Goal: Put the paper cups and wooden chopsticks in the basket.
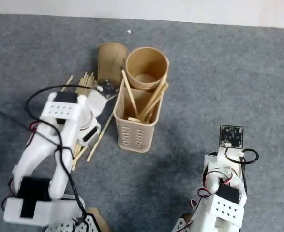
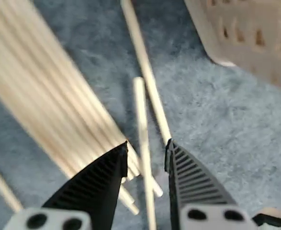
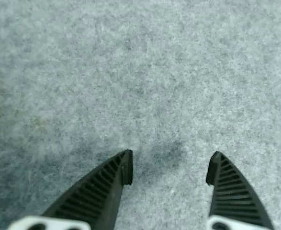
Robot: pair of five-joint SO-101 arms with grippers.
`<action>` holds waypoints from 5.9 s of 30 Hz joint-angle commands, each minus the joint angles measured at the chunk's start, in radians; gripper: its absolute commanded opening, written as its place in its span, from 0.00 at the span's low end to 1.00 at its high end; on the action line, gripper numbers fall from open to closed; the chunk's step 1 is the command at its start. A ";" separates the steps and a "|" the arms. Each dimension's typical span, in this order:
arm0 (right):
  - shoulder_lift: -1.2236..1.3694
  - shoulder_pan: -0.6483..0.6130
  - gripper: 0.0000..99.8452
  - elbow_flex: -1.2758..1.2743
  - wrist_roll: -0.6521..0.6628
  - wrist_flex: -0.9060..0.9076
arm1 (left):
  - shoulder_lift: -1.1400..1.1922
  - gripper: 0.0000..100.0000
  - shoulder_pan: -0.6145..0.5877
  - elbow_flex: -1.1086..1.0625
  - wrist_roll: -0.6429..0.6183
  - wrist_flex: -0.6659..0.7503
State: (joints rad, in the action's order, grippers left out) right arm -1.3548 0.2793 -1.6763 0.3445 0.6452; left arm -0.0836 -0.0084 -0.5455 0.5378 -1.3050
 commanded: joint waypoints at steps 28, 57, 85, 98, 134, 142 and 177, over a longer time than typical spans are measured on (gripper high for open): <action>-0.013 -0.012 0.26 -0.031 0.008 -0.018 | 0.239 0.13 0.002 0.035 -0.106 0.164; -0.013 -0.012 0.26 -0.031 0.008 -0.018 | 0.120 0.19 -0.318 0.423 -0.149 0.110; -0.013 -0.013 0.26 -0.031 0.009 -0.018 | 0.671 0.15 -0.309 0.711 -0.097 0.137; -0.013 -0.038 0.26 -0.031 0.009 -0.018 | 0.677 0.02 -0.303 0.711 -0.055 0.143; -0.013 -0.038 0.26 -0.031 0.009 -0.018 | 0.209 0.00 0.196 1.374 -0.230 -0.423; -0.013 -0.038 0.26 -0.031 0.009 -0.018 | 0.213 0.00 0.360 1.816 -0.319 -0.428; -0.013 -0.038 0.26 -0.031 0.009 -0.018 | 0.427 0.11 0.452 2.198 -0.509 -0.453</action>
State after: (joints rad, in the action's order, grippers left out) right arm -1.3548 0.2516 -1.6763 0.3445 0.6452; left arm 0.3414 0.4565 1.6364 0.0361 -1.7545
